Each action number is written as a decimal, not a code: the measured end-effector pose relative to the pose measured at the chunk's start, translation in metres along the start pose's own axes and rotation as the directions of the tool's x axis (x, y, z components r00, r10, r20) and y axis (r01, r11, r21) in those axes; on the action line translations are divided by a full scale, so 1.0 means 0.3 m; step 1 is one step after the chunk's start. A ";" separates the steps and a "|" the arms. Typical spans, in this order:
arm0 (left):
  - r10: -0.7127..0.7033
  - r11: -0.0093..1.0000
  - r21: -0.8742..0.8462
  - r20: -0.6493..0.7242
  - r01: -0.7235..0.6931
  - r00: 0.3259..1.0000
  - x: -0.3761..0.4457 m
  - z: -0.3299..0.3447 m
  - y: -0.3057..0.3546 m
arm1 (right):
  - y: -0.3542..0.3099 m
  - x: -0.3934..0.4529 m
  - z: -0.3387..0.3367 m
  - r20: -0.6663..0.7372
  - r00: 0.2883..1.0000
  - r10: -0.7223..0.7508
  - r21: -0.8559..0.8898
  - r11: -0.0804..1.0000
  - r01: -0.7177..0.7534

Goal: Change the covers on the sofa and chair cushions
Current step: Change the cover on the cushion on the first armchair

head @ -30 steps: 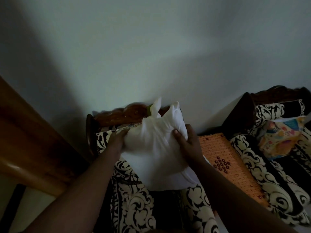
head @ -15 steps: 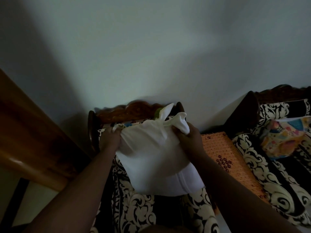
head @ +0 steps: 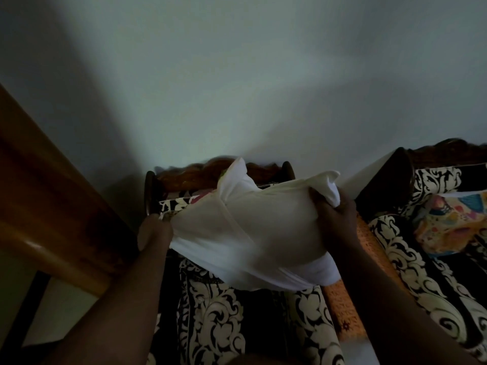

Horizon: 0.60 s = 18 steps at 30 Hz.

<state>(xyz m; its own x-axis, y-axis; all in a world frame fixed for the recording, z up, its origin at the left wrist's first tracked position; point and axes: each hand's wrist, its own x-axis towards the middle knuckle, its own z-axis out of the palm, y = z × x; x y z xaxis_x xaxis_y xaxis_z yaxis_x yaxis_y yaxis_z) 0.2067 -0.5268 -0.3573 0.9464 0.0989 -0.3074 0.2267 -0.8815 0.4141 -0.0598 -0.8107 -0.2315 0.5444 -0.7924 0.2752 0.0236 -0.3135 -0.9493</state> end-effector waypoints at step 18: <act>0.407 0.904 -0.246 0.245 -0.349 0.880 -0.262 0.005 0.353 | -0.048 0.000 0.024 0.218 0.957 -0.194 -0.111 0.969 0.222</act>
<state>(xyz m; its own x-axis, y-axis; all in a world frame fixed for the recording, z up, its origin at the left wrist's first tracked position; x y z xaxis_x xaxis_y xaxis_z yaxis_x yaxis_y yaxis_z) 0.1560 -0.6287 -0.2906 0.8688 -0.3845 -0.3121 -0.0691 -0.7181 0.6925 -0.0541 -0.8023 -0.2188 0.6988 -0.5832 0.4141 0.0504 -0.5373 -0.8419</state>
